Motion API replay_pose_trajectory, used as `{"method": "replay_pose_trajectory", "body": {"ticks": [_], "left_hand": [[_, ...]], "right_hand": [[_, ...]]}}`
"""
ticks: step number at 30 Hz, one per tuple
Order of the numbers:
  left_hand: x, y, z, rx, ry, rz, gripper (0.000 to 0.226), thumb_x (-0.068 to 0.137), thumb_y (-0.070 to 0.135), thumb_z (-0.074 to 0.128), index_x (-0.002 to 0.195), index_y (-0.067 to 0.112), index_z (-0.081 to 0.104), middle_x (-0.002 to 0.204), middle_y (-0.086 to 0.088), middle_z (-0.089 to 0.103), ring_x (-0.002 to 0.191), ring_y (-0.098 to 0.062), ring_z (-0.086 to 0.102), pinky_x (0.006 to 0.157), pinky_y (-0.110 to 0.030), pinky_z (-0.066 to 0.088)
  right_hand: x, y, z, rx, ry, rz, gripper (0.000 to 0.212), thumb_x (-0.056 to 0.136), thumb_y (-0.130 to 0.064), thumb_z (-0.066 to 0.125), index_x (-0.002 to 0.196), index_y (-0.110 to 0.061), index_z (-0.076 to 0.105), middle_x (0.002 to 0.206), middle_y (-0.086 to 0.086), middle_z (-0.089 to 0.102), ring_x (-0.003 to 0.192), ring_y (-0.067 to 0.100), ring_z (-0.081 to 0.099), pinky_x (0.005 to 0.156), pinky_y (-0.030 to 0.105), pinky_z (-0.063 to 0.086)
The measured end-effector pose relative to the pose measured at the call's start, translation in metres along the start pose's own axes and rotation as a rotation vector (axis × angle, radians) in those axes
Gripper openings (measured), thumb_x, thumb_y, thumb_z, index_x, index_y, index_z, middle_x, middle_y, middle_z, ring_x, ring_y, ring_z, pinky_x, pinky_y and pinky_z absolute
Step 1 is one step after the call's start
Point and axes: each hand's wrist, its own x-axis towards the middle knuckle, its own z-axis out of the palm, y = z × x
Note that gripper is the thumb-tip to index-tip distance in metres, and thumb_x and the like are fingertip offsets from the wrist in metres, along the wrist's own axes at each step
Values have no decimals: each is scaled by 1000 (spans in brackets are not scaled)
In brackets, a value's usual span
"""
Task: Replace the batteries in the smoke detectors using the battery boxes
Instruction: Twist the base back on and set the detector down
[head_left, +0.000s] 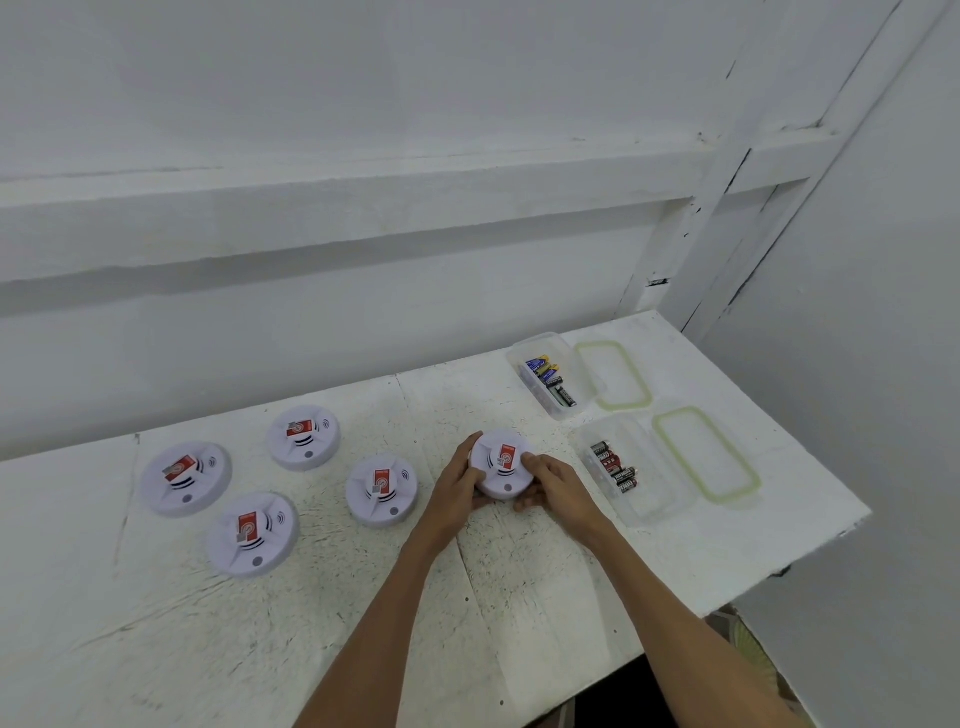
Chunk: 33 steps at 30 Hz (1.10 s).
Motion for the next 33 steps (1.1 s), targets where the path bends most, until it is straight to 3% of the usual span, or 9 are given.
{"method": "replay_pose_trajectory", "body": {"ticks": [17, 20, 24, 28, 31, 33], "left_hand": [[1, 0, -1, -23, -1, -7, 52, 109, 5, 39, 158, 23, 37, 153, -3, 52, 132, -24, 58, 83, -24, 61], [2, 11, -5, -21, 37, -32, 45, 108, 6, 45, 149, 23, 36, 145, -3, 52, 126, -23, 59, 76, -20, 61], [13, 22, -29, 101, 170, 19, 42, 106, 14, 55, 146, 17, 40, 144, -6, 55, 122, -21, 61, 78, -16, 58], [20, 42, -65, 287, 226, 115, 49, 96, 6, 69, 140, 15, 51, 132, 1, 61, 117, -16, 62, 97, -28, 54], [23, 51, -89, 420, 265, 139, 47, 84, -1, 71, 125, 18, 59, 121, 0, 65, 114, -25, 65, 99, -40, 55], [26, 52, -102, 478, 301, 97, 48, 84, 6, 75, 129, 14, 60, 124, -5, 66, 114, -27, 64, 97, -40, 53]], "right_hand": [[5, 2, 0, 20, 7, 25, 48, 100, -39, 57, 109, 8, 63, 96, 23, 74, 70, 37, 67, 72, 43, 59], [13, -6, 9, 5, 75, 33, 45, 99, -41, 58, 113, 1, 59, 93, 23, 74, 69, 36, 70, 64, 40, 59], [35, -26, 38, 43, 177, 54, 41, 94, -44, 64, 112, -9, 52, 103, 18, 72, 78, 31, 75, 75, 47, 63], [55, -53, 76, 95, 91, 54, 38, 97, -37, 62, 115, -5, 53, 107, 18, 70, 78, 30, 75, 74, 41, 63], [63, -66, 96, -95, 43, 47, 38, 92, -39, 64, 116, -10, 61, 105, 10, 70, 81, 24, 75, 83, 43, 62], [63, -71, 105, -209, 6, 43, 36, 90, -36, 63, 118, -14, 62, 108, 8, 69, 84, 23, 73, 76, 36, 63]]}}
